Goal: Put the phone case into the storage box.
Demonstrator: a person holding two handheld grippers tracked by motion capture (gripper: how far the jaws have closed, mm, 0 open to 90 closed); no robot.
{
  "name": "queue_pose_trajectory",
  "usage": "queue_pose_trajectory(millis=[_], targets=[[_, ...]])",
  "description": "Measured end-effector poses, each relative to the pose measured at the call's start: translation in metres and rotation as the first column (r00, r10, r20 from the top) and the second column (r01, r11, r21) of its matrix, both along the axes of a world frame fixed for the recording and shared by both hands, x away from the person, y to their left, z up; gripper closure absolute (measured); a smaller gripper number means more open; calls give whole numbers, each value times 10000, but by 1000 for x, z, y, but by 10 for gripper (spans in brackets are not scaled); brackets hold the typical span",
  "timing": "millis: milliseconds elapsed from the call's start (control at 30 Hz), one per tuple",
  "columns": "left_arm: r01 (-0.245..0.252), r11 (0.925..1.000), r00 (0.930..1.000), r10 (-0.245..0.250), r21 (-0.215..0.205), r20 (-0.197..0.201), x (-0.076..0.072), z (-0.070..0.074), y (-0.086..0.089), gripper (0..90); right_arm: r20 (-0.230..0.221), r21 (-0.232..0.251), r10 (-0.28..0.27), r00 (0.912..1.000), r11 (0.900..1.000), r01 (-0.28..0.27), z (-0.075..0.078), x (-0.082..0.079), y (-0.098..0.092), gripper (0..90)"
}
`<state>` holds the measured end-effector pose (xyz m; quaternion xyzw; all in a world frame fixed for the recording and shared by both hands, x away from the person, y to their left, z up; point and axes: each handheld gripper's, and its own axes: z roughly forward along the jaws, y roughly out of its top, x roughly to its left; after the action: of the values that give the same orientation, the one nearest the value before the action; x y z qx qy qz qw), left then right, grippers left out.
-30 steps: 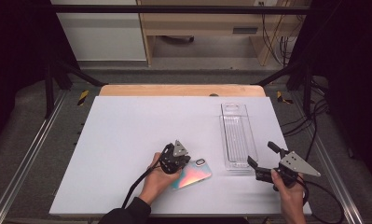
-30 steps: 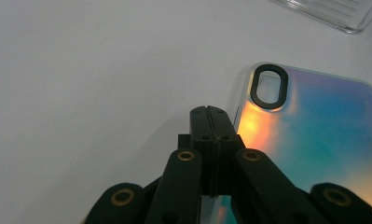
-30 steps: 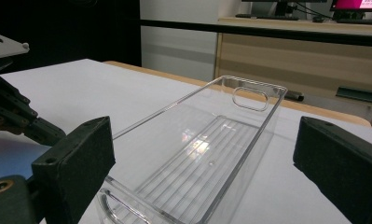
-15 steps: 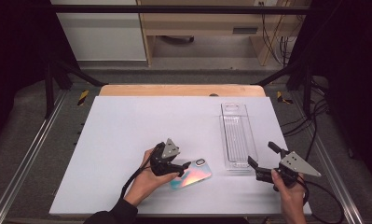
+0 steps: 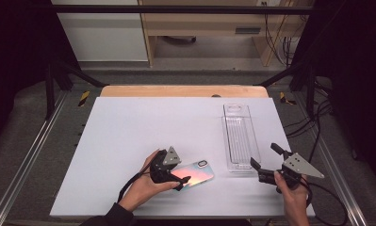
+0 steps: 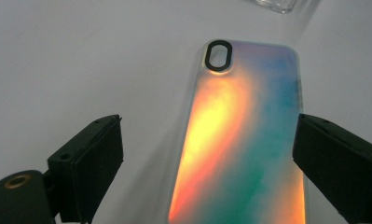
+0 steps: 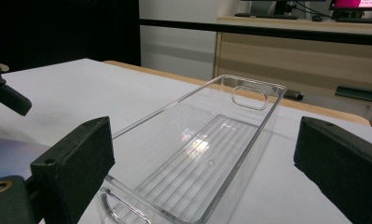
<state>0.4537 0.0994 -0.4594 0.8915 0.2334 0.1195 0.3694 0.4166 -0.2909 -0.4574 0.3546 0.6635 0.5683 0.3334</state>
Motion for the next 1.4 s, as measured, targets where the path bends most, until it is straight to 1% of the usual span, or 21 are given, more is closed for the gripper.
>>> queue_pose_trajectory(millis=[33,100,267,333,367,500,567,667,800,833,867,967,1033,1067,1100,1167,1233,1400], targets=[[123,9999,9999,-123,60,-59,-1,0,0,77,2,1,0,10000,10000,0,0,0,0,51],[206,9997,9998,-206,123,-56,-1,-1,0,72,1,15,-4,10000,10000,4,0,0,0,51],[214,9995,9997,-211,221,-115,-1,-4,2,72,-5,5,44,10000,10000,-44,0,0,0,51],[260,9995,9996,-257,180,-145,-1,-5,2,72,0,5,40,10000,10000,-40,0,0,0,51],[322,9991,9994,-318,265,-141,-1,-5,2,72,3,5,42,10000,10000,-42,0,0,0,50],[376,9986,9989,-366,371,-281,0,-7,1,72,4,-11,39,10000,10000,-39,0,0,0,50],[383,9986,9986,-370,359,-375,-1,-9,1,72,-1,1,40,10000,10000,-40,0,0,0,50],[460,9981,9980,-443,400,-442,-3,-11,2,71,-22,4,44,10000,10000,-44,0,0,0,50],[509,9976,9978,-488,463,-455,-5,-13,2,66,-16,2,54,10000,10000,-54,0,1,0,50],[506,9979,9977,-486,412,-470,-6,-14,2,66,-13,7,58,10000,10000,-58,0,1,0,50],[557,9972,9976,-536,489,-442,-6,-14,2,66,-43,21,26,10000,10000,-26,0,0,0,50],[568,9974,9975,-548,435,-441,-7,-14,1,67,-16,11,42,10000,10000,-42,0,1,0,49],[628,9967,9973,-607,517,-416,-8,-15,1,66,-39,31,38,10000,10000,-38,0,1,0,49],[646,9964,9973,-626,542,-381,-9,-16,1,67,-33,38,50,10000,10000,-50,0,1,0,49],[658,9961,9976,-645,586,-232,-10,-18,0,67,-36,16,49,10000,10000,-49,0,1,0,49],[675,9962,9976,-664,546,-216,-10,-18,1,68,-48,31,50,10000,10000,-50,0,1,0,49],[645,9967,9977,-634,494,-243,-10,-19,1,68,-46,12,49,10000,10000,-49,0,1,0,49],[811,9945,9962,-787,663,-384,-11,-22,1,68,-56,0,52,10000,10000,-52,-1,1,0,49]])
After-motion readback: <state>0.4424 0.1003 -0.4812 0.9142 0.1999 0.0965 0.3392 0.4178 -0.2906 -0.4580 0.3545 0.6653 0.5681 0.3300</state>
